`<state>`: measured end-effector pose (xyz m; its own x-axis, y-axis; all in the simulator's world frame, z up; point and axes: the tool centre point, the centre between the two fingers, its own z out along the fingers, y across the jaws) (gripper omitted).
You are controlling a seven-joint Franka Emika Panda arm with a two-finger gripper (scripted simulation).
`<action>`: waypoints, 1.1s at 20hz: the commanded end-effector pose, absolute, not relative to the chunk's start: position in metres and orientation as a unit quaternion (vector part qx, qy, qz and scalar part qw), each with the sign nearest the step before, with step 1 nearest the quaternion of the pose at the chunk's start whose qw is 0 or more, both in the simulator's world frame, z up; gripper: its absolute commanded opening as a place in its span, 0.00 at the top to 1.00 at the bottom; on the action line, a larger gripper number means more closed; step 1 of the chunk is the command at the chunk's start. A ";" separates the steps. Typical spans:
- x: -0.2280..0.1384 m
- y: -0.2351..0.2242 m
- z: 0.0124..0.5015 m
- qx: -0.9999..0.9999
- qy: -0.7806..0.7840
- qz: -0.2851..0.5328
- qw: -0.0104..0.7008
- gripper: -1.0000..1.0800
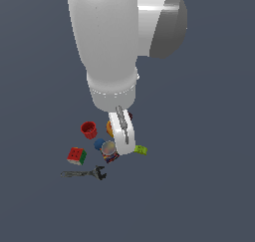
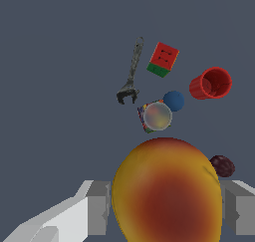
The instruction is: Pick up a designated object from a clutter of objects.
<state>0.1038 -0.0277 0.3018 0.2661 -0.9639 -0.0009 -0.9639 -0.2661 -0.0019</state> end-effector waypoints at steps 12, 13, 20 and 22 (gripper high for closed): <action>0.135 -0.060 0.361 -0.796 0.606 0.000 0.000 1.00; 0.136 -0.061 0.363 -0.796 0.606 0.000 0.000 1.00; 0.141 -0.065 0.371 -0.796 0.606 0.000 0.000 1.00; 0.141 -0.065 0.371 -0.796 0.606 0.000 0.000 1.00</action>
